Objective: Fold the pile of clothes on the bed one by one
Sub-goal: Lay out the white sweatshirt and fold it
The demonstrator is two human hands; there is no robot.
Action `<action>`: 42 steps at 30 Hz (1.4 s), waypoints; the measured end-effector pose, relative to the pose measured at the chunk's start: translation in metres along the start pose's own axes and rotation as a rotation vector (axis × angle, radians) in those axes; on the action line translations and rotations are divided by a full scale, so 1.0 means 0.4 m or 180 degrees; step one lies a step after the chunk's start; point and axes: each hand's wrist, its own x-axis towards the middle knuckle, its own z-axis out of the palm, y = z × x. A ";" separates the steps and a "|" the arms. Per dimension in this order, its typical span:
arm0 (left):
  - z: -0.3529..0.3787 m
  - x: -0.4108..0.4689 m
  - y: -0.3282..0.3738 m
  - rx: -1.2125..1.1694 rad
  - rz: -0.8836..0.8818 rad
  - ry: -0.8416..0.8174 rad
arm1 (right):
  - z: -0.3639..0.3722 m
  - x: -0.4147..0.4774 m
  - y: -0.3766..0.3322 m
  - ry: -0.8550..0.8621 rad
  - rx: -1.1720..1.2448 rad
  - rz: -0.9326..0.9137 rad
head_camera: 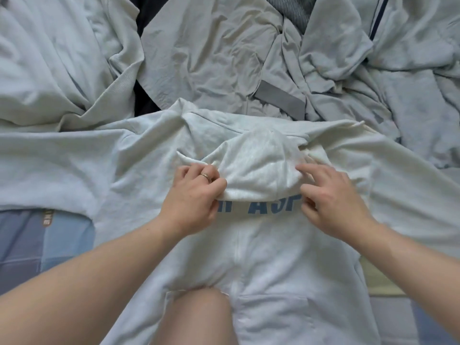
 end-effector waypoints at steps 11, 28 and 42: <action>-0.033 0.065 0.049 -0.0204 -0.0223 0.0677 | -0.018 0.067 -0.086 0.1324 0.0288 0.0290; 0.026 -0.053 0.118 -0.0568 0.0598 -0.0542 | 0.054 -0.049 -0.057 -0.0298 0.0512 -0.0471; 0.109 -0.039 0.137 -0.0265 -0.0391 0.0130 | 0.148 -0.105 -0.118 0.0439 0.0564 0.0446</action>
